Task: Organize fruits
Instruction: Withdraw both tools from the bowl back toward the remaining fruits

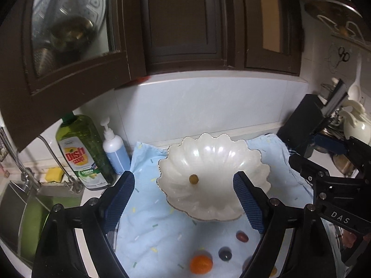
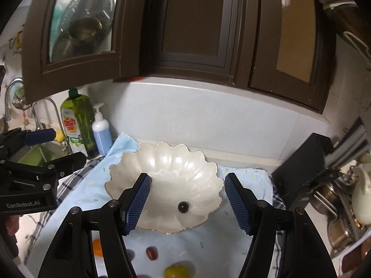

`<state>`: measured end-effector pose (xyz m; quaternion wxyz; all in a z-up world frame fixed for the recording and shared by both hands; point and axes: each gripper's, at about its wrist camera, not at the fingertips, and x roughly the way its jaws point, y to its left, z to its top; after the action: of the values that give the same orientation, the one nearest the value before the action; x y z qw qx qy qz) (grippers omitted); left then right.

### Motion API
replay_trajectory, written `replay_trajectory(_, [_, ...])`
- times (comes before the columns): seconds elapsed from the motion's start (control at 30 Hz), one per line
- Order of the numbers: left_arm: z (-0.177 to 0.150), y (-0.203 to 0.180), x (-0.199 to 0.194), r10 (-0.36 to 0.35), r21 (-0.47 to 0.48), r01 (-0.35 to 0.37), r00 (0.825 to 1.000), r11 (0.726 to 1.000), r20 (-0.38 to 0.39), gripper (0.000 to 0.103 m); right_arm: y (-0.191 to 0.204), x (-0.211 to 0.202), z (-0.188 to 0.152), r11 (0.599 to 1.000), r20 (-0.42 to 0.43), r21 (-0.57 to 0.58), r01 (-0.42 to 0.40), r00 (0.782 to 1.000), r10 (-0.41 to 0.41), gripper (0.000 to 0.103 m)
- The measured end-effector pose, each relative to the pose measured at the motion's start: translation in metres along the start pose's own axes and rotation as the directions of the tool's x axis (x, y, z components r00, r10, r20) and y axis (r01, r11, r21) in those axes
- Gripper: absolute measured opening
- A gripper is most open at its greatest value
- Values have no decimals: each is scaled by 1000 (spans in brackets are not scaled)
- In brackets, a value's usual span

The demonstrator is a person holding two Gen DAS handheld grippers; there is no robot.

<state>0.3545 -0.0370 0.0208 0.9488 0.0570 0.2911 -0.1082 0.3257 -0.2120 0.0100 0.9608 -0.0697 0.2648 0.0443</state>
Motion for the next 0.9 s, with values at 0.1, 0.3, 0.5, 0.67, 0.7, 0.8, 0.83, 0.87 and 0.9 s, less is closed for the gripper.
replay_trajectory(0.1, [-11, -4, -16, -12, 7, 12, 1000, 1000, 5, 88, 7, -17, -7, 1000, 23, -21, 10, 1000, -10, 67])
replay_trajectory(0.3, [-35, -10, -44, -40, 8, 40, 999, 999, 10, 88, 22, -50, -26, 999, 59, -48, -4, 998, 7, 67])
replay_trajectory(0.5, [-56, -17, -60, -52, 20, 52, 999, 998, -4, 88, 27, -69, -46, 999, 80, -40, -7, 997, 10, 67])
replay_trajectory(0.67, [-71, -24, -70, -46, 42, 46, 999, 998, -1, 88, 25, -77, -66, 1000, 75, -6, -3, 997, 4, 67])
replay_trajectory(0.7, [-74, -26, -72, -44, 50, 44, 999, 998, 2, 88, 25, -78, -70, 1000, 68, -4, 0, 998, 0, 68])
replay_trajectory(0.8, [-86, -33, -77, -29, 68, 29, 1000, 997, 1, 88, 24, -80, -83, 1000, 45, 7, -7, 999, 6, 67])
replay_trajectory(0.83, [-90, -34, -77, -29, 72, 29, 1000, 997, -2, 88, 23, -81, -88, 1000, 41, 8, -8, 999, 7, 67])
replay_trajectory(0.87, [-93, -34, -77, -28, 76, 28, 1000, 997, -5, 88, 24, -82, -93, 1000, 37, 8, -4, 999, 4, 67])
replay_trajectory(0.9, [-97, -36, -77, -26, 80, 26, 1000, 996, -8, 88, 23, -83, -97, 1000, 34, 11, 1, 999, -2, 67])
